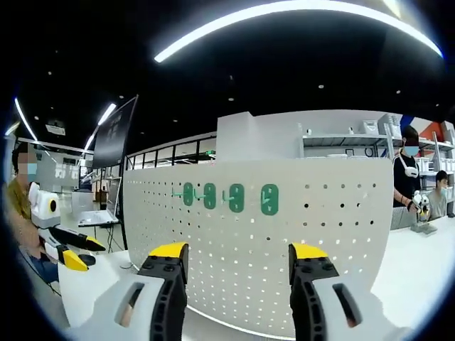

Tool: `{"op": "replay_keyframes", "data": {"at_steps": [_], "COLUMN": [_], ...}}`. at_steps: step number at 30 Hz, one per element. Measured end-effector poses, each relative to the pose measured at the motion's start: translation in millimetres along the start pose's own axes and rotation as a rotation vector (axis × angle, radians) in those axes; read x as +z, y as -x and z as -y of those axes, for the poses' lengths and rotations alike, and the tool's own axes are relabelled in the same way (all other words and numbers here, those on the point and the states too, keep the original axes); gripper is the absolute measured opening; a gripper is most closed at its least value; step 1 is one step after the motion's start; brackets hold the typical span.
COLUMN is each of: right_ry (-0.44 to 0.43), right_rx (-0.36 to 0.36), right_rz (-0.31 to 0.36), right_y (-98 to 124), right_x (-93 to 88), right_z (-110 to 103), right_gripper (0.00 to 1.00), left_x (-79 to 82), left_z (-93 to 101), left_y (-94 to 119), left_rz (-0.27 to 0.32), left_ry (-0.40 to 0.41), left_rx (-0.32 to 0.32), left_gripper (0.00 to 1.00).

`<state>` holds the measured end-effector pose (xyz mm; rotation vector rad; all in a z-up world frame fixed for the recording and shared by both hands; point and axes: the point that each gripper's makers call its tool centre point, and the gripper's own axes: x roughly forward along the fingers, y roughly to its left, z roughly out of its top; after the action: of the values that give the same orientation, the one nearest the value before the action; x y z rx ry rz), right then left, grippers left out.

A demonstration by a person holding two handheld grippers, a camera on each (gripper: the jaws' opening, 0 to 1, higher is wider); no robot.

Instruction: Insert the hook assembly into the mounting plate slot until the hook locks in place.

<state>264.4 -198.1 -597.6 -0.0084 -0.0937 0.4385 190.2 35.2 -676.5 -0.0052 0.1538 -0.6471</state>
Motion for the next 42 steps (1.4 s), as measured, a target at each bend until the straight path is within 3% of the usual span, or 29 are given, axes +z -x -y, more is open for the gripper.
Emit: {"op": "replay_keyframes", "data": {"at_steps": [42], "right_ry": [-0.063], "right_rx": [0.014], "right_rz": [-0.060], "right_y": [51.1], "right_x": [-35.4], "right_z": [-20.3], "right_gripper": [0.59], "left_x": [-5.8], "left_z": [-3.0], "left_y": [12.4], "left_rz": [0.008], "left_ry": [-0.009], "left_rx": [-0.011], "left_gripper": [0.66]}}
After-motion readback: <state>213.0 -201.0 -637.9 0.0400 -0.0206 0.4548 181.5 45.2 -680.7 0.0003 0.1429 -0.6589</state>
